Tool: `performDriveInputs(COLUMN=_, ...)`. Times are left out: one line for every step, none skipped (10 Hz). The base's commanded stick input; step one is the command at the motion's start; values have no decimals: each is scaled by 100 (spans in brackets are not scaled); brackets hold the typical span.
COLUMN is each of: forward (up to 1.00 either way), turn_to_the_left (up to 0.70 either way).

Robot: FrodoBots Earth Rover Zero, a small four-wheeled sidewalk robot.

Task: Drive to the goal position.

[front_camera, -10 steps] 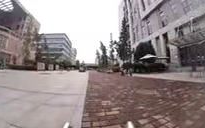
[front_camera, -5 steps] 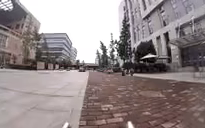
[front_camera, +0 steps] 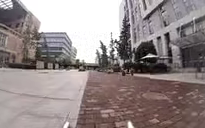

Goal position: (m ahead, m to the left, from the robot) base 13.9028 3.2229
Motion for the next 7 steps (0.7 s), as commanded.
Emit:
performDriveInputs(forward=45, turn_to_the_left=0)
performDriveInputs(forward=45, turn_to_the_left=0)
performDriveInputs(forward=45, turn_to_the_left=0)
performDriveInputs(forward=45, turn_to_the_left=0)
performDriveInputs(forward=45, turn_to_the_left=0)
performDriveInputs(forward=45, turn_to_the_left=0)
performDriveInputs(forward=45, turn_to_the_left=0)
